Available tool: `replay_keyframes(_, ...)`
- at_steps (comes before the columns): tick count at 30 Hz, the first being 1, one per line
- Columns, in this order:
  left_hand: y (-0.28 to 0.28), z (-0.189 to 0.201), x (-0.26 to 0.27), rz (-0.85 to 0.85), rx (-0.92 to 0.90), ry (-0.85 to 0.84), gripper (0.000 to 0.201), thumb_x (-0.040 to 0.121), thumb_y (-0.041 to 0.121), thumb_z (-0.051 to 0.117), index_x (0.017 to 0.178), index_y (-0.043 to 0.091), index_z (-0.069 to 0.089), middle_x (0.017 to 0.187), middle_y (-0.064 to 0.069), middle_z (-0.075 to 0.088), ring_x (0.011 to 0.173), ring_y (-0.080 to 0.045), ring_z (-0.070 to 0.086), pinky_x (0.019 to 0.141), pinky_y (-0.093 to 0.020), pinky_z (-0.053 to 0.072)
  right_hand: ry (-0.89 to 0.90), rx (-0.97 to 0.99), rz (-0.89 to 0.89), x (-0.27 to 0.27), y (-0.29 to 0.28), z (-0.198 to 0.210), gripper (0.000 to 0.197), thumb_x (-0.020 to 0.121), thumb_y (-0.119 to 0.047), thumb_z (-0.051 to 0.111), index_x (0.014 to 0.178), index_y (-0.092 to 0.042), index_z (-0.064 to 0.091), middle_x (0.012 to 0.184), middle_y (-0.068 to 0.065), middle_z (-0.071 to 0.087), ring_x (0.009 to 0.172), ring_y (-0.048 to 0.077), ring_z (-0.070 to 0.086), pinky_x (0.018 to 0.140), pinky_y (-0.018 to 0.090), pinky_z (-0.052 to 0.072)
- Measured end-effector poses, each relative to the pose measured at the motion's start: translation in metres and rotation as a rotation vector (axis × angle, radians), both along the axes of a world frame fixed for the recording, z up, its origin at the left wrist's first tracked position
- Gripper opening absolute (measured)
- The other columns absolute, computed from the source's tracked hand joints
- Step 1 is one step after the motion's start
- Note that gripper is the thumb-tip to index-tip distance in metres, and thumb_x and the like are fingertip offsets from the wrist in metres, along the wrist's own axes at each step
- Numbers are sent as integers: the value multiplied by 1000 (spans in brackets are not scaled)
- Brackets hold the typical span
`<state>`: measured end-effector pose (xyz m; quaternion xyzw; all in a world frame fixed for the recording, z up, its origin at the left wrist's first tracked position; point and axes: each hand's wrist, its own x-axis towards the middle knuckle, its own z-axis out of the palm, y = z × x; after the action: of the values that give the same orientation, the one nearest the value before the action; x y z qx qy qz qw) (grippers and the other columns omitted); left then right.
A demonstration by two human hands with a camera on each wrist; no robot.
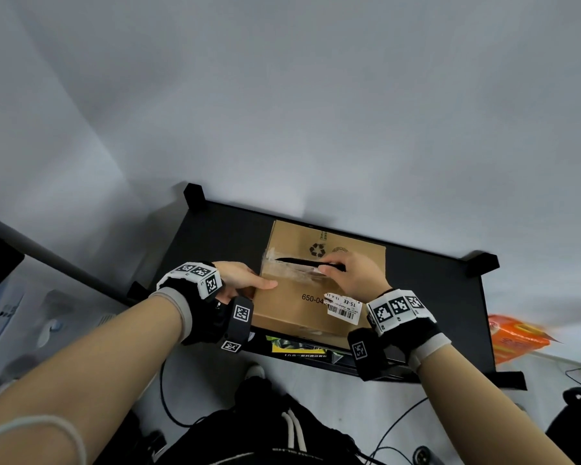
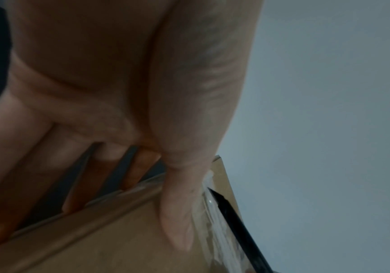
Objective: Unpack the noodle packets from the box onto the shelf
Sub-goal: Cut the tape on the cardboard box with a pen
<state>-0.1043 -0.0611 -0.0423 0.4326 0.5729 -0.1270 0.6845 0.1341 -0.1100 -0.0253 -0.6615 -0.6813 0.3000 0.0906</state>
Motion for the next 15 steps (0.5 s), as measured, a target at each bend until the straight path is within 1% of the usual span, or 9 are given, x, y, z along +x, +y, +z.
replay_keyframes(2,2,0,2,3,6,3,46,82,35,68,116,5,58,95,-14,69,62,-21,72,47,-26,54,-10,-2,-16,-3,4,-1,25,91,-39,51,105,-30,69,104,-11,70,82,7,57,65,21,40)
replay_keyframes(4,3,0,4,-13,33,11,38,83,38,66,106,9,60,93,-9,68,59,-17,71,42,-21,51,-3,-8,-27,-6,5,-1,25,90,-39,51,105,-30,70,109,-10,70,85,7,57,68,22,41)
replay_keyframes(6,4,-1,7,-3,43,23,27,83,38,65,94,14,59,91,-5,65,70,-15,68,37,-16,48,-1,-2,-27,-8,7,1,26,90,-39,52,106,-30,70,110,-10,69,88,9,59,68,22,41)
replay_keyframes(7,4,-1,9,6,39,29,27,82,39,66,93,15,58,93,-3,64,77,-15,65,35,-15,47,-5,1,-25,-8,8,2,26,91,-38,52,106,-30,70,108,-11,70,87,9,59,66,22,41)
replay_keyframes(9,6,-1,10,8,35,44,36,79,41,69,99,14,59,98,-4,66,86,-17,63,36,-15,48,-19,3,-19,-10,8,5,25,91,-38,52,106,-31,71,95,-13,67,79,8,56,58,19,38)
replay_keyframes(11,9,-3,7,-2,47,40,57,70,47,74,111,10,60,106,-6,69,94,-20,66,46,-18,54,-24,7,-13,-12,8,6,25,91,-37,52,105,-31,71,83,-16,61,73,8,54,55,18,36)
replay_keyframes(13,10,-6,4,-14,60,29,86,49,56,83,116,9,61,111,-8,70,101,-24,68,73,-29,60,-14,9,-6,-14,9,6,24,90,-38,52,103,-31,72,79,-16,60,73,9,55,56,19,37)
replay_keyframes(14,11,-7,3,-20,59,21,96,38,59,86,117,9,62,112,-9,71,103,-25,68,86,-37,57,-10,10,-2,-16,10,6,24,90,-38,52,102,-31,72,77,-16,61,72,9,55,58,21,38)
replay_keyframes(15,11,-8,2,-22,59,14,100,33,59,87,116,9,62,112,-10,71,103,-27,68,92,-42,54,-7,10,0,-17,11,5,24,90,-38,53,102,-32,72,74,-18,60,70,7,55,59,22,39)
